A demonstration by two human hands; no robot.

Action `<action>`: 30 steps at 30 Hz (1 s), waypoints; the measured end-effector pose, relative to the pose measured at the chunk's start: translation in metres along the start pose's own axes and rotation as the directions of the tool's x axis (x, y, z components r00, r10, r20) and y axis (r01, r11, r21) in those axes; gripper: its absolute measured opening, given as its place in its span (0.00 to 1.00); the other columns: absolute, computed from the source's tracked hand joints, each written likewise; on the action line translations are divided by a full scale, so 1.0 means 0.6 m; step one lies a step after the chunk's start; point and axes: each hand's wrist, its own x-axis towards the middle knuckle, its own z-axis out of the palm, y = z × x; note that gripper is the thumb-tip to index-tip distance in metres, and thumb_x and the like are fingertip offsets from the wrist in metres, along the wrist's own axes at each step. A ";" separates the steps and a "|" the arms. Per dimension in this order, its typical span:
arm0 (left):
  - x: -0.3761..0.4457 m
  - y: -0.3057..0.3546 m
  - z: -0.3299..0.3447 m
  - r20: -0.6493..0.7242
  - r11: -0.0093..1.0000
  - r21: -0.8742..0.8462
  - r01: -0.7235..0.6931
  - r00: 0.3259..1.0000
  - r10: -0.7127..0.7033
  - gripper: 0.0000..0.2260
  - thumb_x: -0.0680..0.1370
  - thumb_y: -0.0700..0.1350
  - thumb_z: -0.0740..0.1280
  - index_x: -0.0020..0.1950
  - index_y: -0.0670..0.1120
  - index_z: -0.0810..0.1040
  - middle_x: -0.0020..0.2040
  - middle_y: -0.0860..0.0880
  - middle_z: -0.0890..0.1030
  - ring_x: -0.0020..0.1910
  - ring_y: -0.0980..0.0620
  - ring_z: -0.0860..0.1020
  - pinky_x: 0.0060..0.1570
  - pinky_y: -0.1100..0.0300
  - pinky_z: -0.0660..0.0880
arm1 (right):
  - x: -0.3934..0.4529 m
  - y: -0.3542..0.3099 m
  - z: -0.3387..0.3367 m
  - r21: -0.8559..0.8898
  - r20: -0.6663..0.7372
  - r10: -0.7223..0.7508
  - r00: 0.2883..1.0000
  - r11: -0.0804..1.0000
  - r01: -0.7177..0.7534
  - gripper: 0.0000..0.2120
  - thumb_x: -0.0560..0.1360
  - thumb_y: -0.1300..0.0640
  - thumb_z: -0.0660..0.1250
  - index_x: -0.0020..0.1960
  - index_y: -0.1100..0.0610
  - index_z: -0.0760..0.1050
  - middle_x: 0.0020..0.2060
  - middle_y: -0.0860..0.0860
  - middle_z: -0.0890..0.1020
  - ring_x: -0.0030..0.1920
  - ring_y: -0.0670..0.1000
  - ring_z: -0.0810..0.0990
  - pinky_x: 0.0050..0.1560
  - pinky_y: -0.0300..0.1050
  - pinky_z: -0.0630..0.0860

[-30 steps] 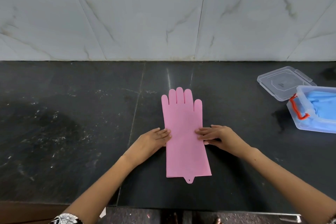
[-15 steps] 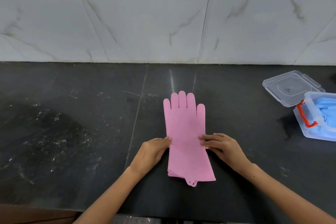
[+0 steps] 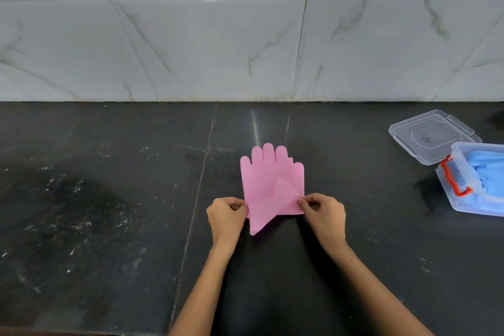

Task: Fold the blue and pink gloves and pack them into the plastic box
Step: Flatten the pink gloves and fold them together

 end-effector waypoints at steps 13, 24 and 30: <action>0.002 -0.003 0.004 -0.017 0.999 0.040 -0.013 1.000 0.014 0.04 0.71 0.37 0.72 0.42 0.44 0.86 0.34 0.54 0.83 0.36 0.61 0.80 0.37 0.73 0.72 | 0.002 -0.013 -0.027 0.132 0.063 -0.117 0.991 0.985 0.108 0.14 0.70 0.64 0.70 0.55 0.55 0.79 0.47 0.46 0.82 0.44 0.40 0.81 0.49 0.32 0.76; -0.018 -0.001 0.007 -0.006 0.980 0.104 -0.169 0.985 0.170 0.23 0.78 0.44 0.66 0.24 0.45 0.63 0.23 0.51 0.63 0.24 0.58 0.59 0.27 0.65 0.60 | 0.052 -0.037 0.012 0.143 -0.046 0.072 0.996 0.988 -0.065 0.07 0.69 0.56 0.74 0.46 0.56 0.81 0.39 0.47 0.84 0.41 0.45 0.82 0.43 0.42 0.79; -0.013 0.005 0.006 -0.010 0.964 0.164 -0.208 0.977 0.212 0.22 0.77 0.46 0.68 0.27 0.36 0.69 0.23 0.47 0.66 0.24 0.53 0.61 0.27 0.59 0.61 | 0.037 -0.039 0.024 -0.203 -0.107 -0.190 0.976 0.965 0.166 0.05 0.72 0.56 0.71 0.46 0.55 0.76 0.43 0.47 0.79 0.43 0.49 0.77 0.36 0.42 0.73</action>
